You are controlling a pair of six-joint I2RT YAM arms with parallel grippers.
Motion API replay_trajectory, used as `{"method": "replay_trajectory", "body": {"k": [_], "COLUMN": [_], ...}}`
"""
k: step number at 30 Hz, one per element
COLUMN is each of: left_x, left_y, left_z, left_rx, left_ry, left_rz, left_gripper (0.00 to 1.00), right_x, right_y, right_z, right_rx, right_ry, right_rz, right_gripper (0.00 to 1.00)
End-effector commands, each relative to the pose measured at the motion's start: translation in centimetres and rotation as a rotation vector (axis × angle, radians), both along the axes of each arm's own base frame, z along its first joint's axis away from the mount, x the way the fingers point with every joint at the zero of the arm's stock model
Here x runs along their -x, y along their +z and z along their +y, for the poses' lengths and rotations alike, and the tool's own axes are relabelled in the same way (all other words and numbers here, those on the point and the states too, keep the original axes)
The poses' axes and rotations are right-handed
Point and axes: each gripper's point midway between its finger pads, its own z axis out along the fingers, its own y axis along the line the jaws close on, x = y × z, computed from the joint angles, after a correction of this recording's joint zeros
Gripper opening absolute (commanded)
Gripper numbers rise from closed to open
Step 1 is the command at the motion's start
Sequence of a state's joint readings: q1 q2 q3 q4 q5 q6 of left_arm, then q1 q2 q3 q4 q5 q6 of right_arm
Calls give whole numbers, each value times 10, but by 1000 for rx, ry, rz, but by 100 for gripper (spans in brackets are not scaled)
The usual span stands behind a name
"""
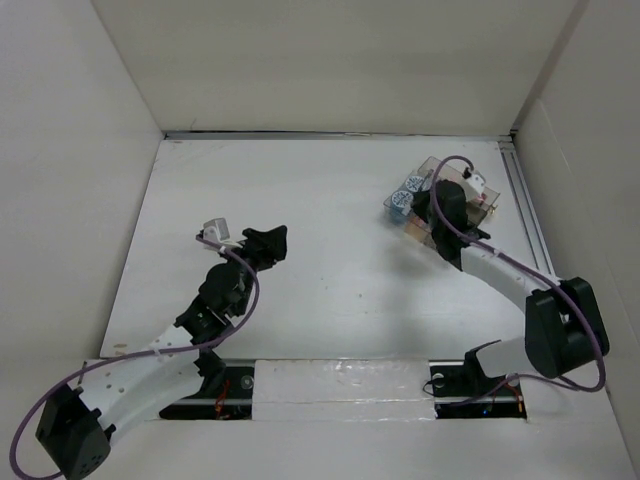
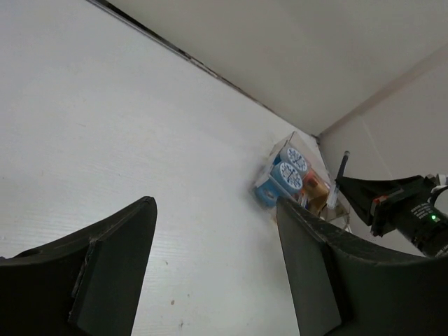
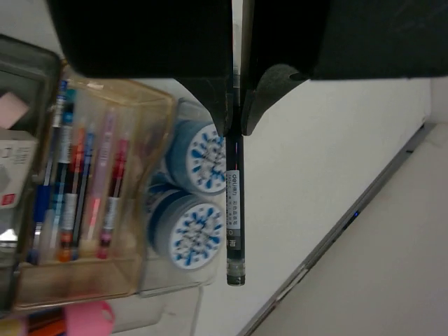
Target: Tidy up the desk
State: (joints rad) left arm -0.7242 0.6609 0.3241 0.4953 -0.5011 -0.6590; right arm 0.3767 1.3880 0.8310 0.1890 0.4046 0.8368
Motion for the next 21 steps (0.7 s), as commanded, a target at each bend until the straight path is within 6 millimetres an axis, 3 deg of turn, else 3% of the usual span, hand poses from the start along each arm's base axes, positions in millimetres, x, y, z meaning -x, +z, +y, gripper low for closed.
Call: {"method": "replay_trajectory", "body": {"k": [1,5,13,19,21], "left_x": [-3,-4,-3,-3,-4], "left_y": [29,28,27,27,27], "left_z": [-18,-20,-19,-20,-19], "left_rx": [-4,-11,-10,-11,-10], "left_ry": [-77,-84,-84,-87,-78], "left_rz": [-60,-58,-65,-65,-63], "left_gripper": [66,66,66,66,66], "right_x": [-6,-15,-23,-21,-19], "right_y": [-13,-26,-40,-50,-49], "right_z": [-44,-74,-86,-84,-84], "right_rx": [-107,-140,-179,-184,-184], "right_ry": [-141,-206,-218,-211,-212], "right_rz": [-2,23,57,84,82], "right_gripper": [0,0,1,26,40]}}
